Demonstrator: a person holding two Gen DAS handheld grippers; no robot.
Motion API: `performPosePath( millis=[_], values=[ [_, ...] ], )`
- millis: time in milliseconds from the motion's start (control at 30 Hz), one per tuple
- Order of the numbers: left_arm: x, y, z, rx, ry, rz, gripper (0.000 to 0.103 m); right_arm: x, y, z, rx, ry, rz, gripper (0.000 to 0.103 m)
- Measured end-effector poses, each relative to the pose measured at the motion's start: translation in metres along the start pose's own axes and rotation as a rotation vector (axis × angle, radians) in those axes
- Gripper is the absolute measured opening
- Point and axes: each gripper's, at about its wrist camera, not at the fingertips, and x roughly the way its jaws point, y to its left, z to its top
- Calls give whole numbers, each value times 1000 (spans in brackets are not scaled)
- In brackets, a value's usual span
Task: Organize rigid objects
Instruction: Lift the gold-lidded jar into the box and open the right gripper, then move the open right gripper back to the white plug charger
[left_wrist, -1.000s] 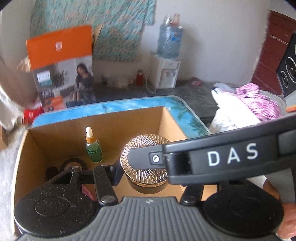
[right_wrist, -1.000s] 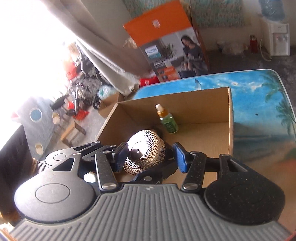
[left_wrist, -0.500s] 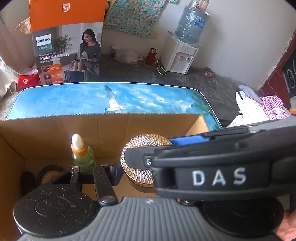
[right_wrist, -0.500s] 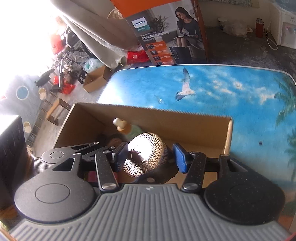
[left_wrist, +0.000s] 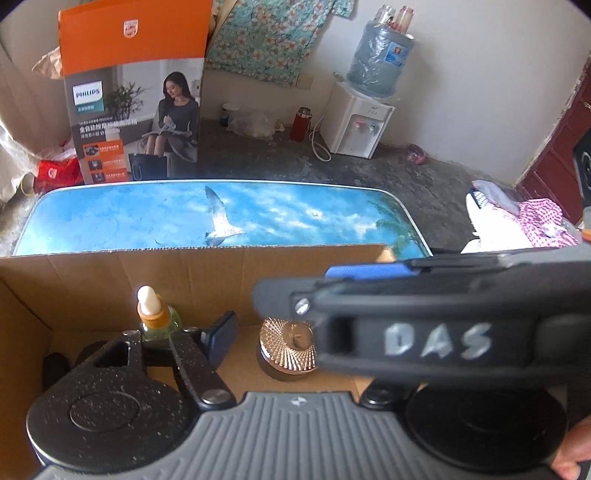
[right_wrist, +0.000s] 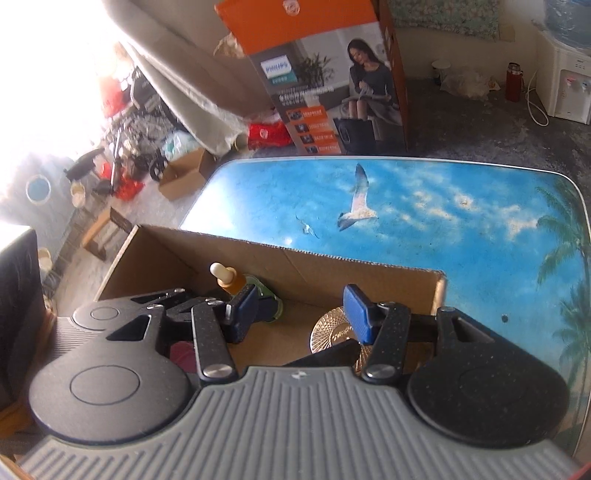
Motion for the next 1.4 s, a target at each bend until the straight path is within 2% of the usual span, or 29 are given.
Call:
performPosePath(
  millis=[100,167,233,367,467,500,533,633,700,767,867,967,1067,1167,1300,1400],
  values=[
    [-23,-10,-8,36,-42,-9,84,-33,7,-10,7,-83,10,52],
    [-41,-18,-17,72,-84,-8,87,-60,14,-19,17,-153,10,57],
    [-60,-28,-27,116,-126,0,92,-87,22,-31,16,-223,19,67],
    [-97,-40,-54,150,-181,-53,92,-143,46,-63,-19,-362,2,84],
    [-121,-43,-77,163,-200,-75,92,-181,62,-90,-33,-442,21,95],
    [-129,-44,-84,172,-205,-80,92,-191,68,-99,-38,-461,29,102],
    [-138,-44,-93,185,-209,-87,92,-201,73,-109,-47,-477,38,102],
    [-159,-40,-118,209,-207,-107,96,-220,90,-136,-70,-492,38,102],
    [-172,-35,-138,207,-210,-105,98,-229,103,-154,-90,-497,7,102],
    [-181,-32,-158,217,-180,-104,98,-235,116,-172,-124,-505,-37,102],
    [-188,-21,-181,197,-139,-109,99,-235,136,-192,-175,-484,-132,102],
    [-192,-6,-200,138,-118,-154,100,-229,156,-208,-241,-456,-264,102],
    [-194,2,-214,119,-125,-132,102,-222,170,-219,-302,-454,-346,102],
    [-196,3,-224,137,-137,-106,103,-222,175,-230,-313,-465,-351,102],
    [-197,0,-232,182,-162,-128,103,-220,178,-236,-282,-449,-332,102],
    [-194,-1,-237,202,-170,-117,103,-224,171,-248,-264,-475,-323,102]
  ],
)
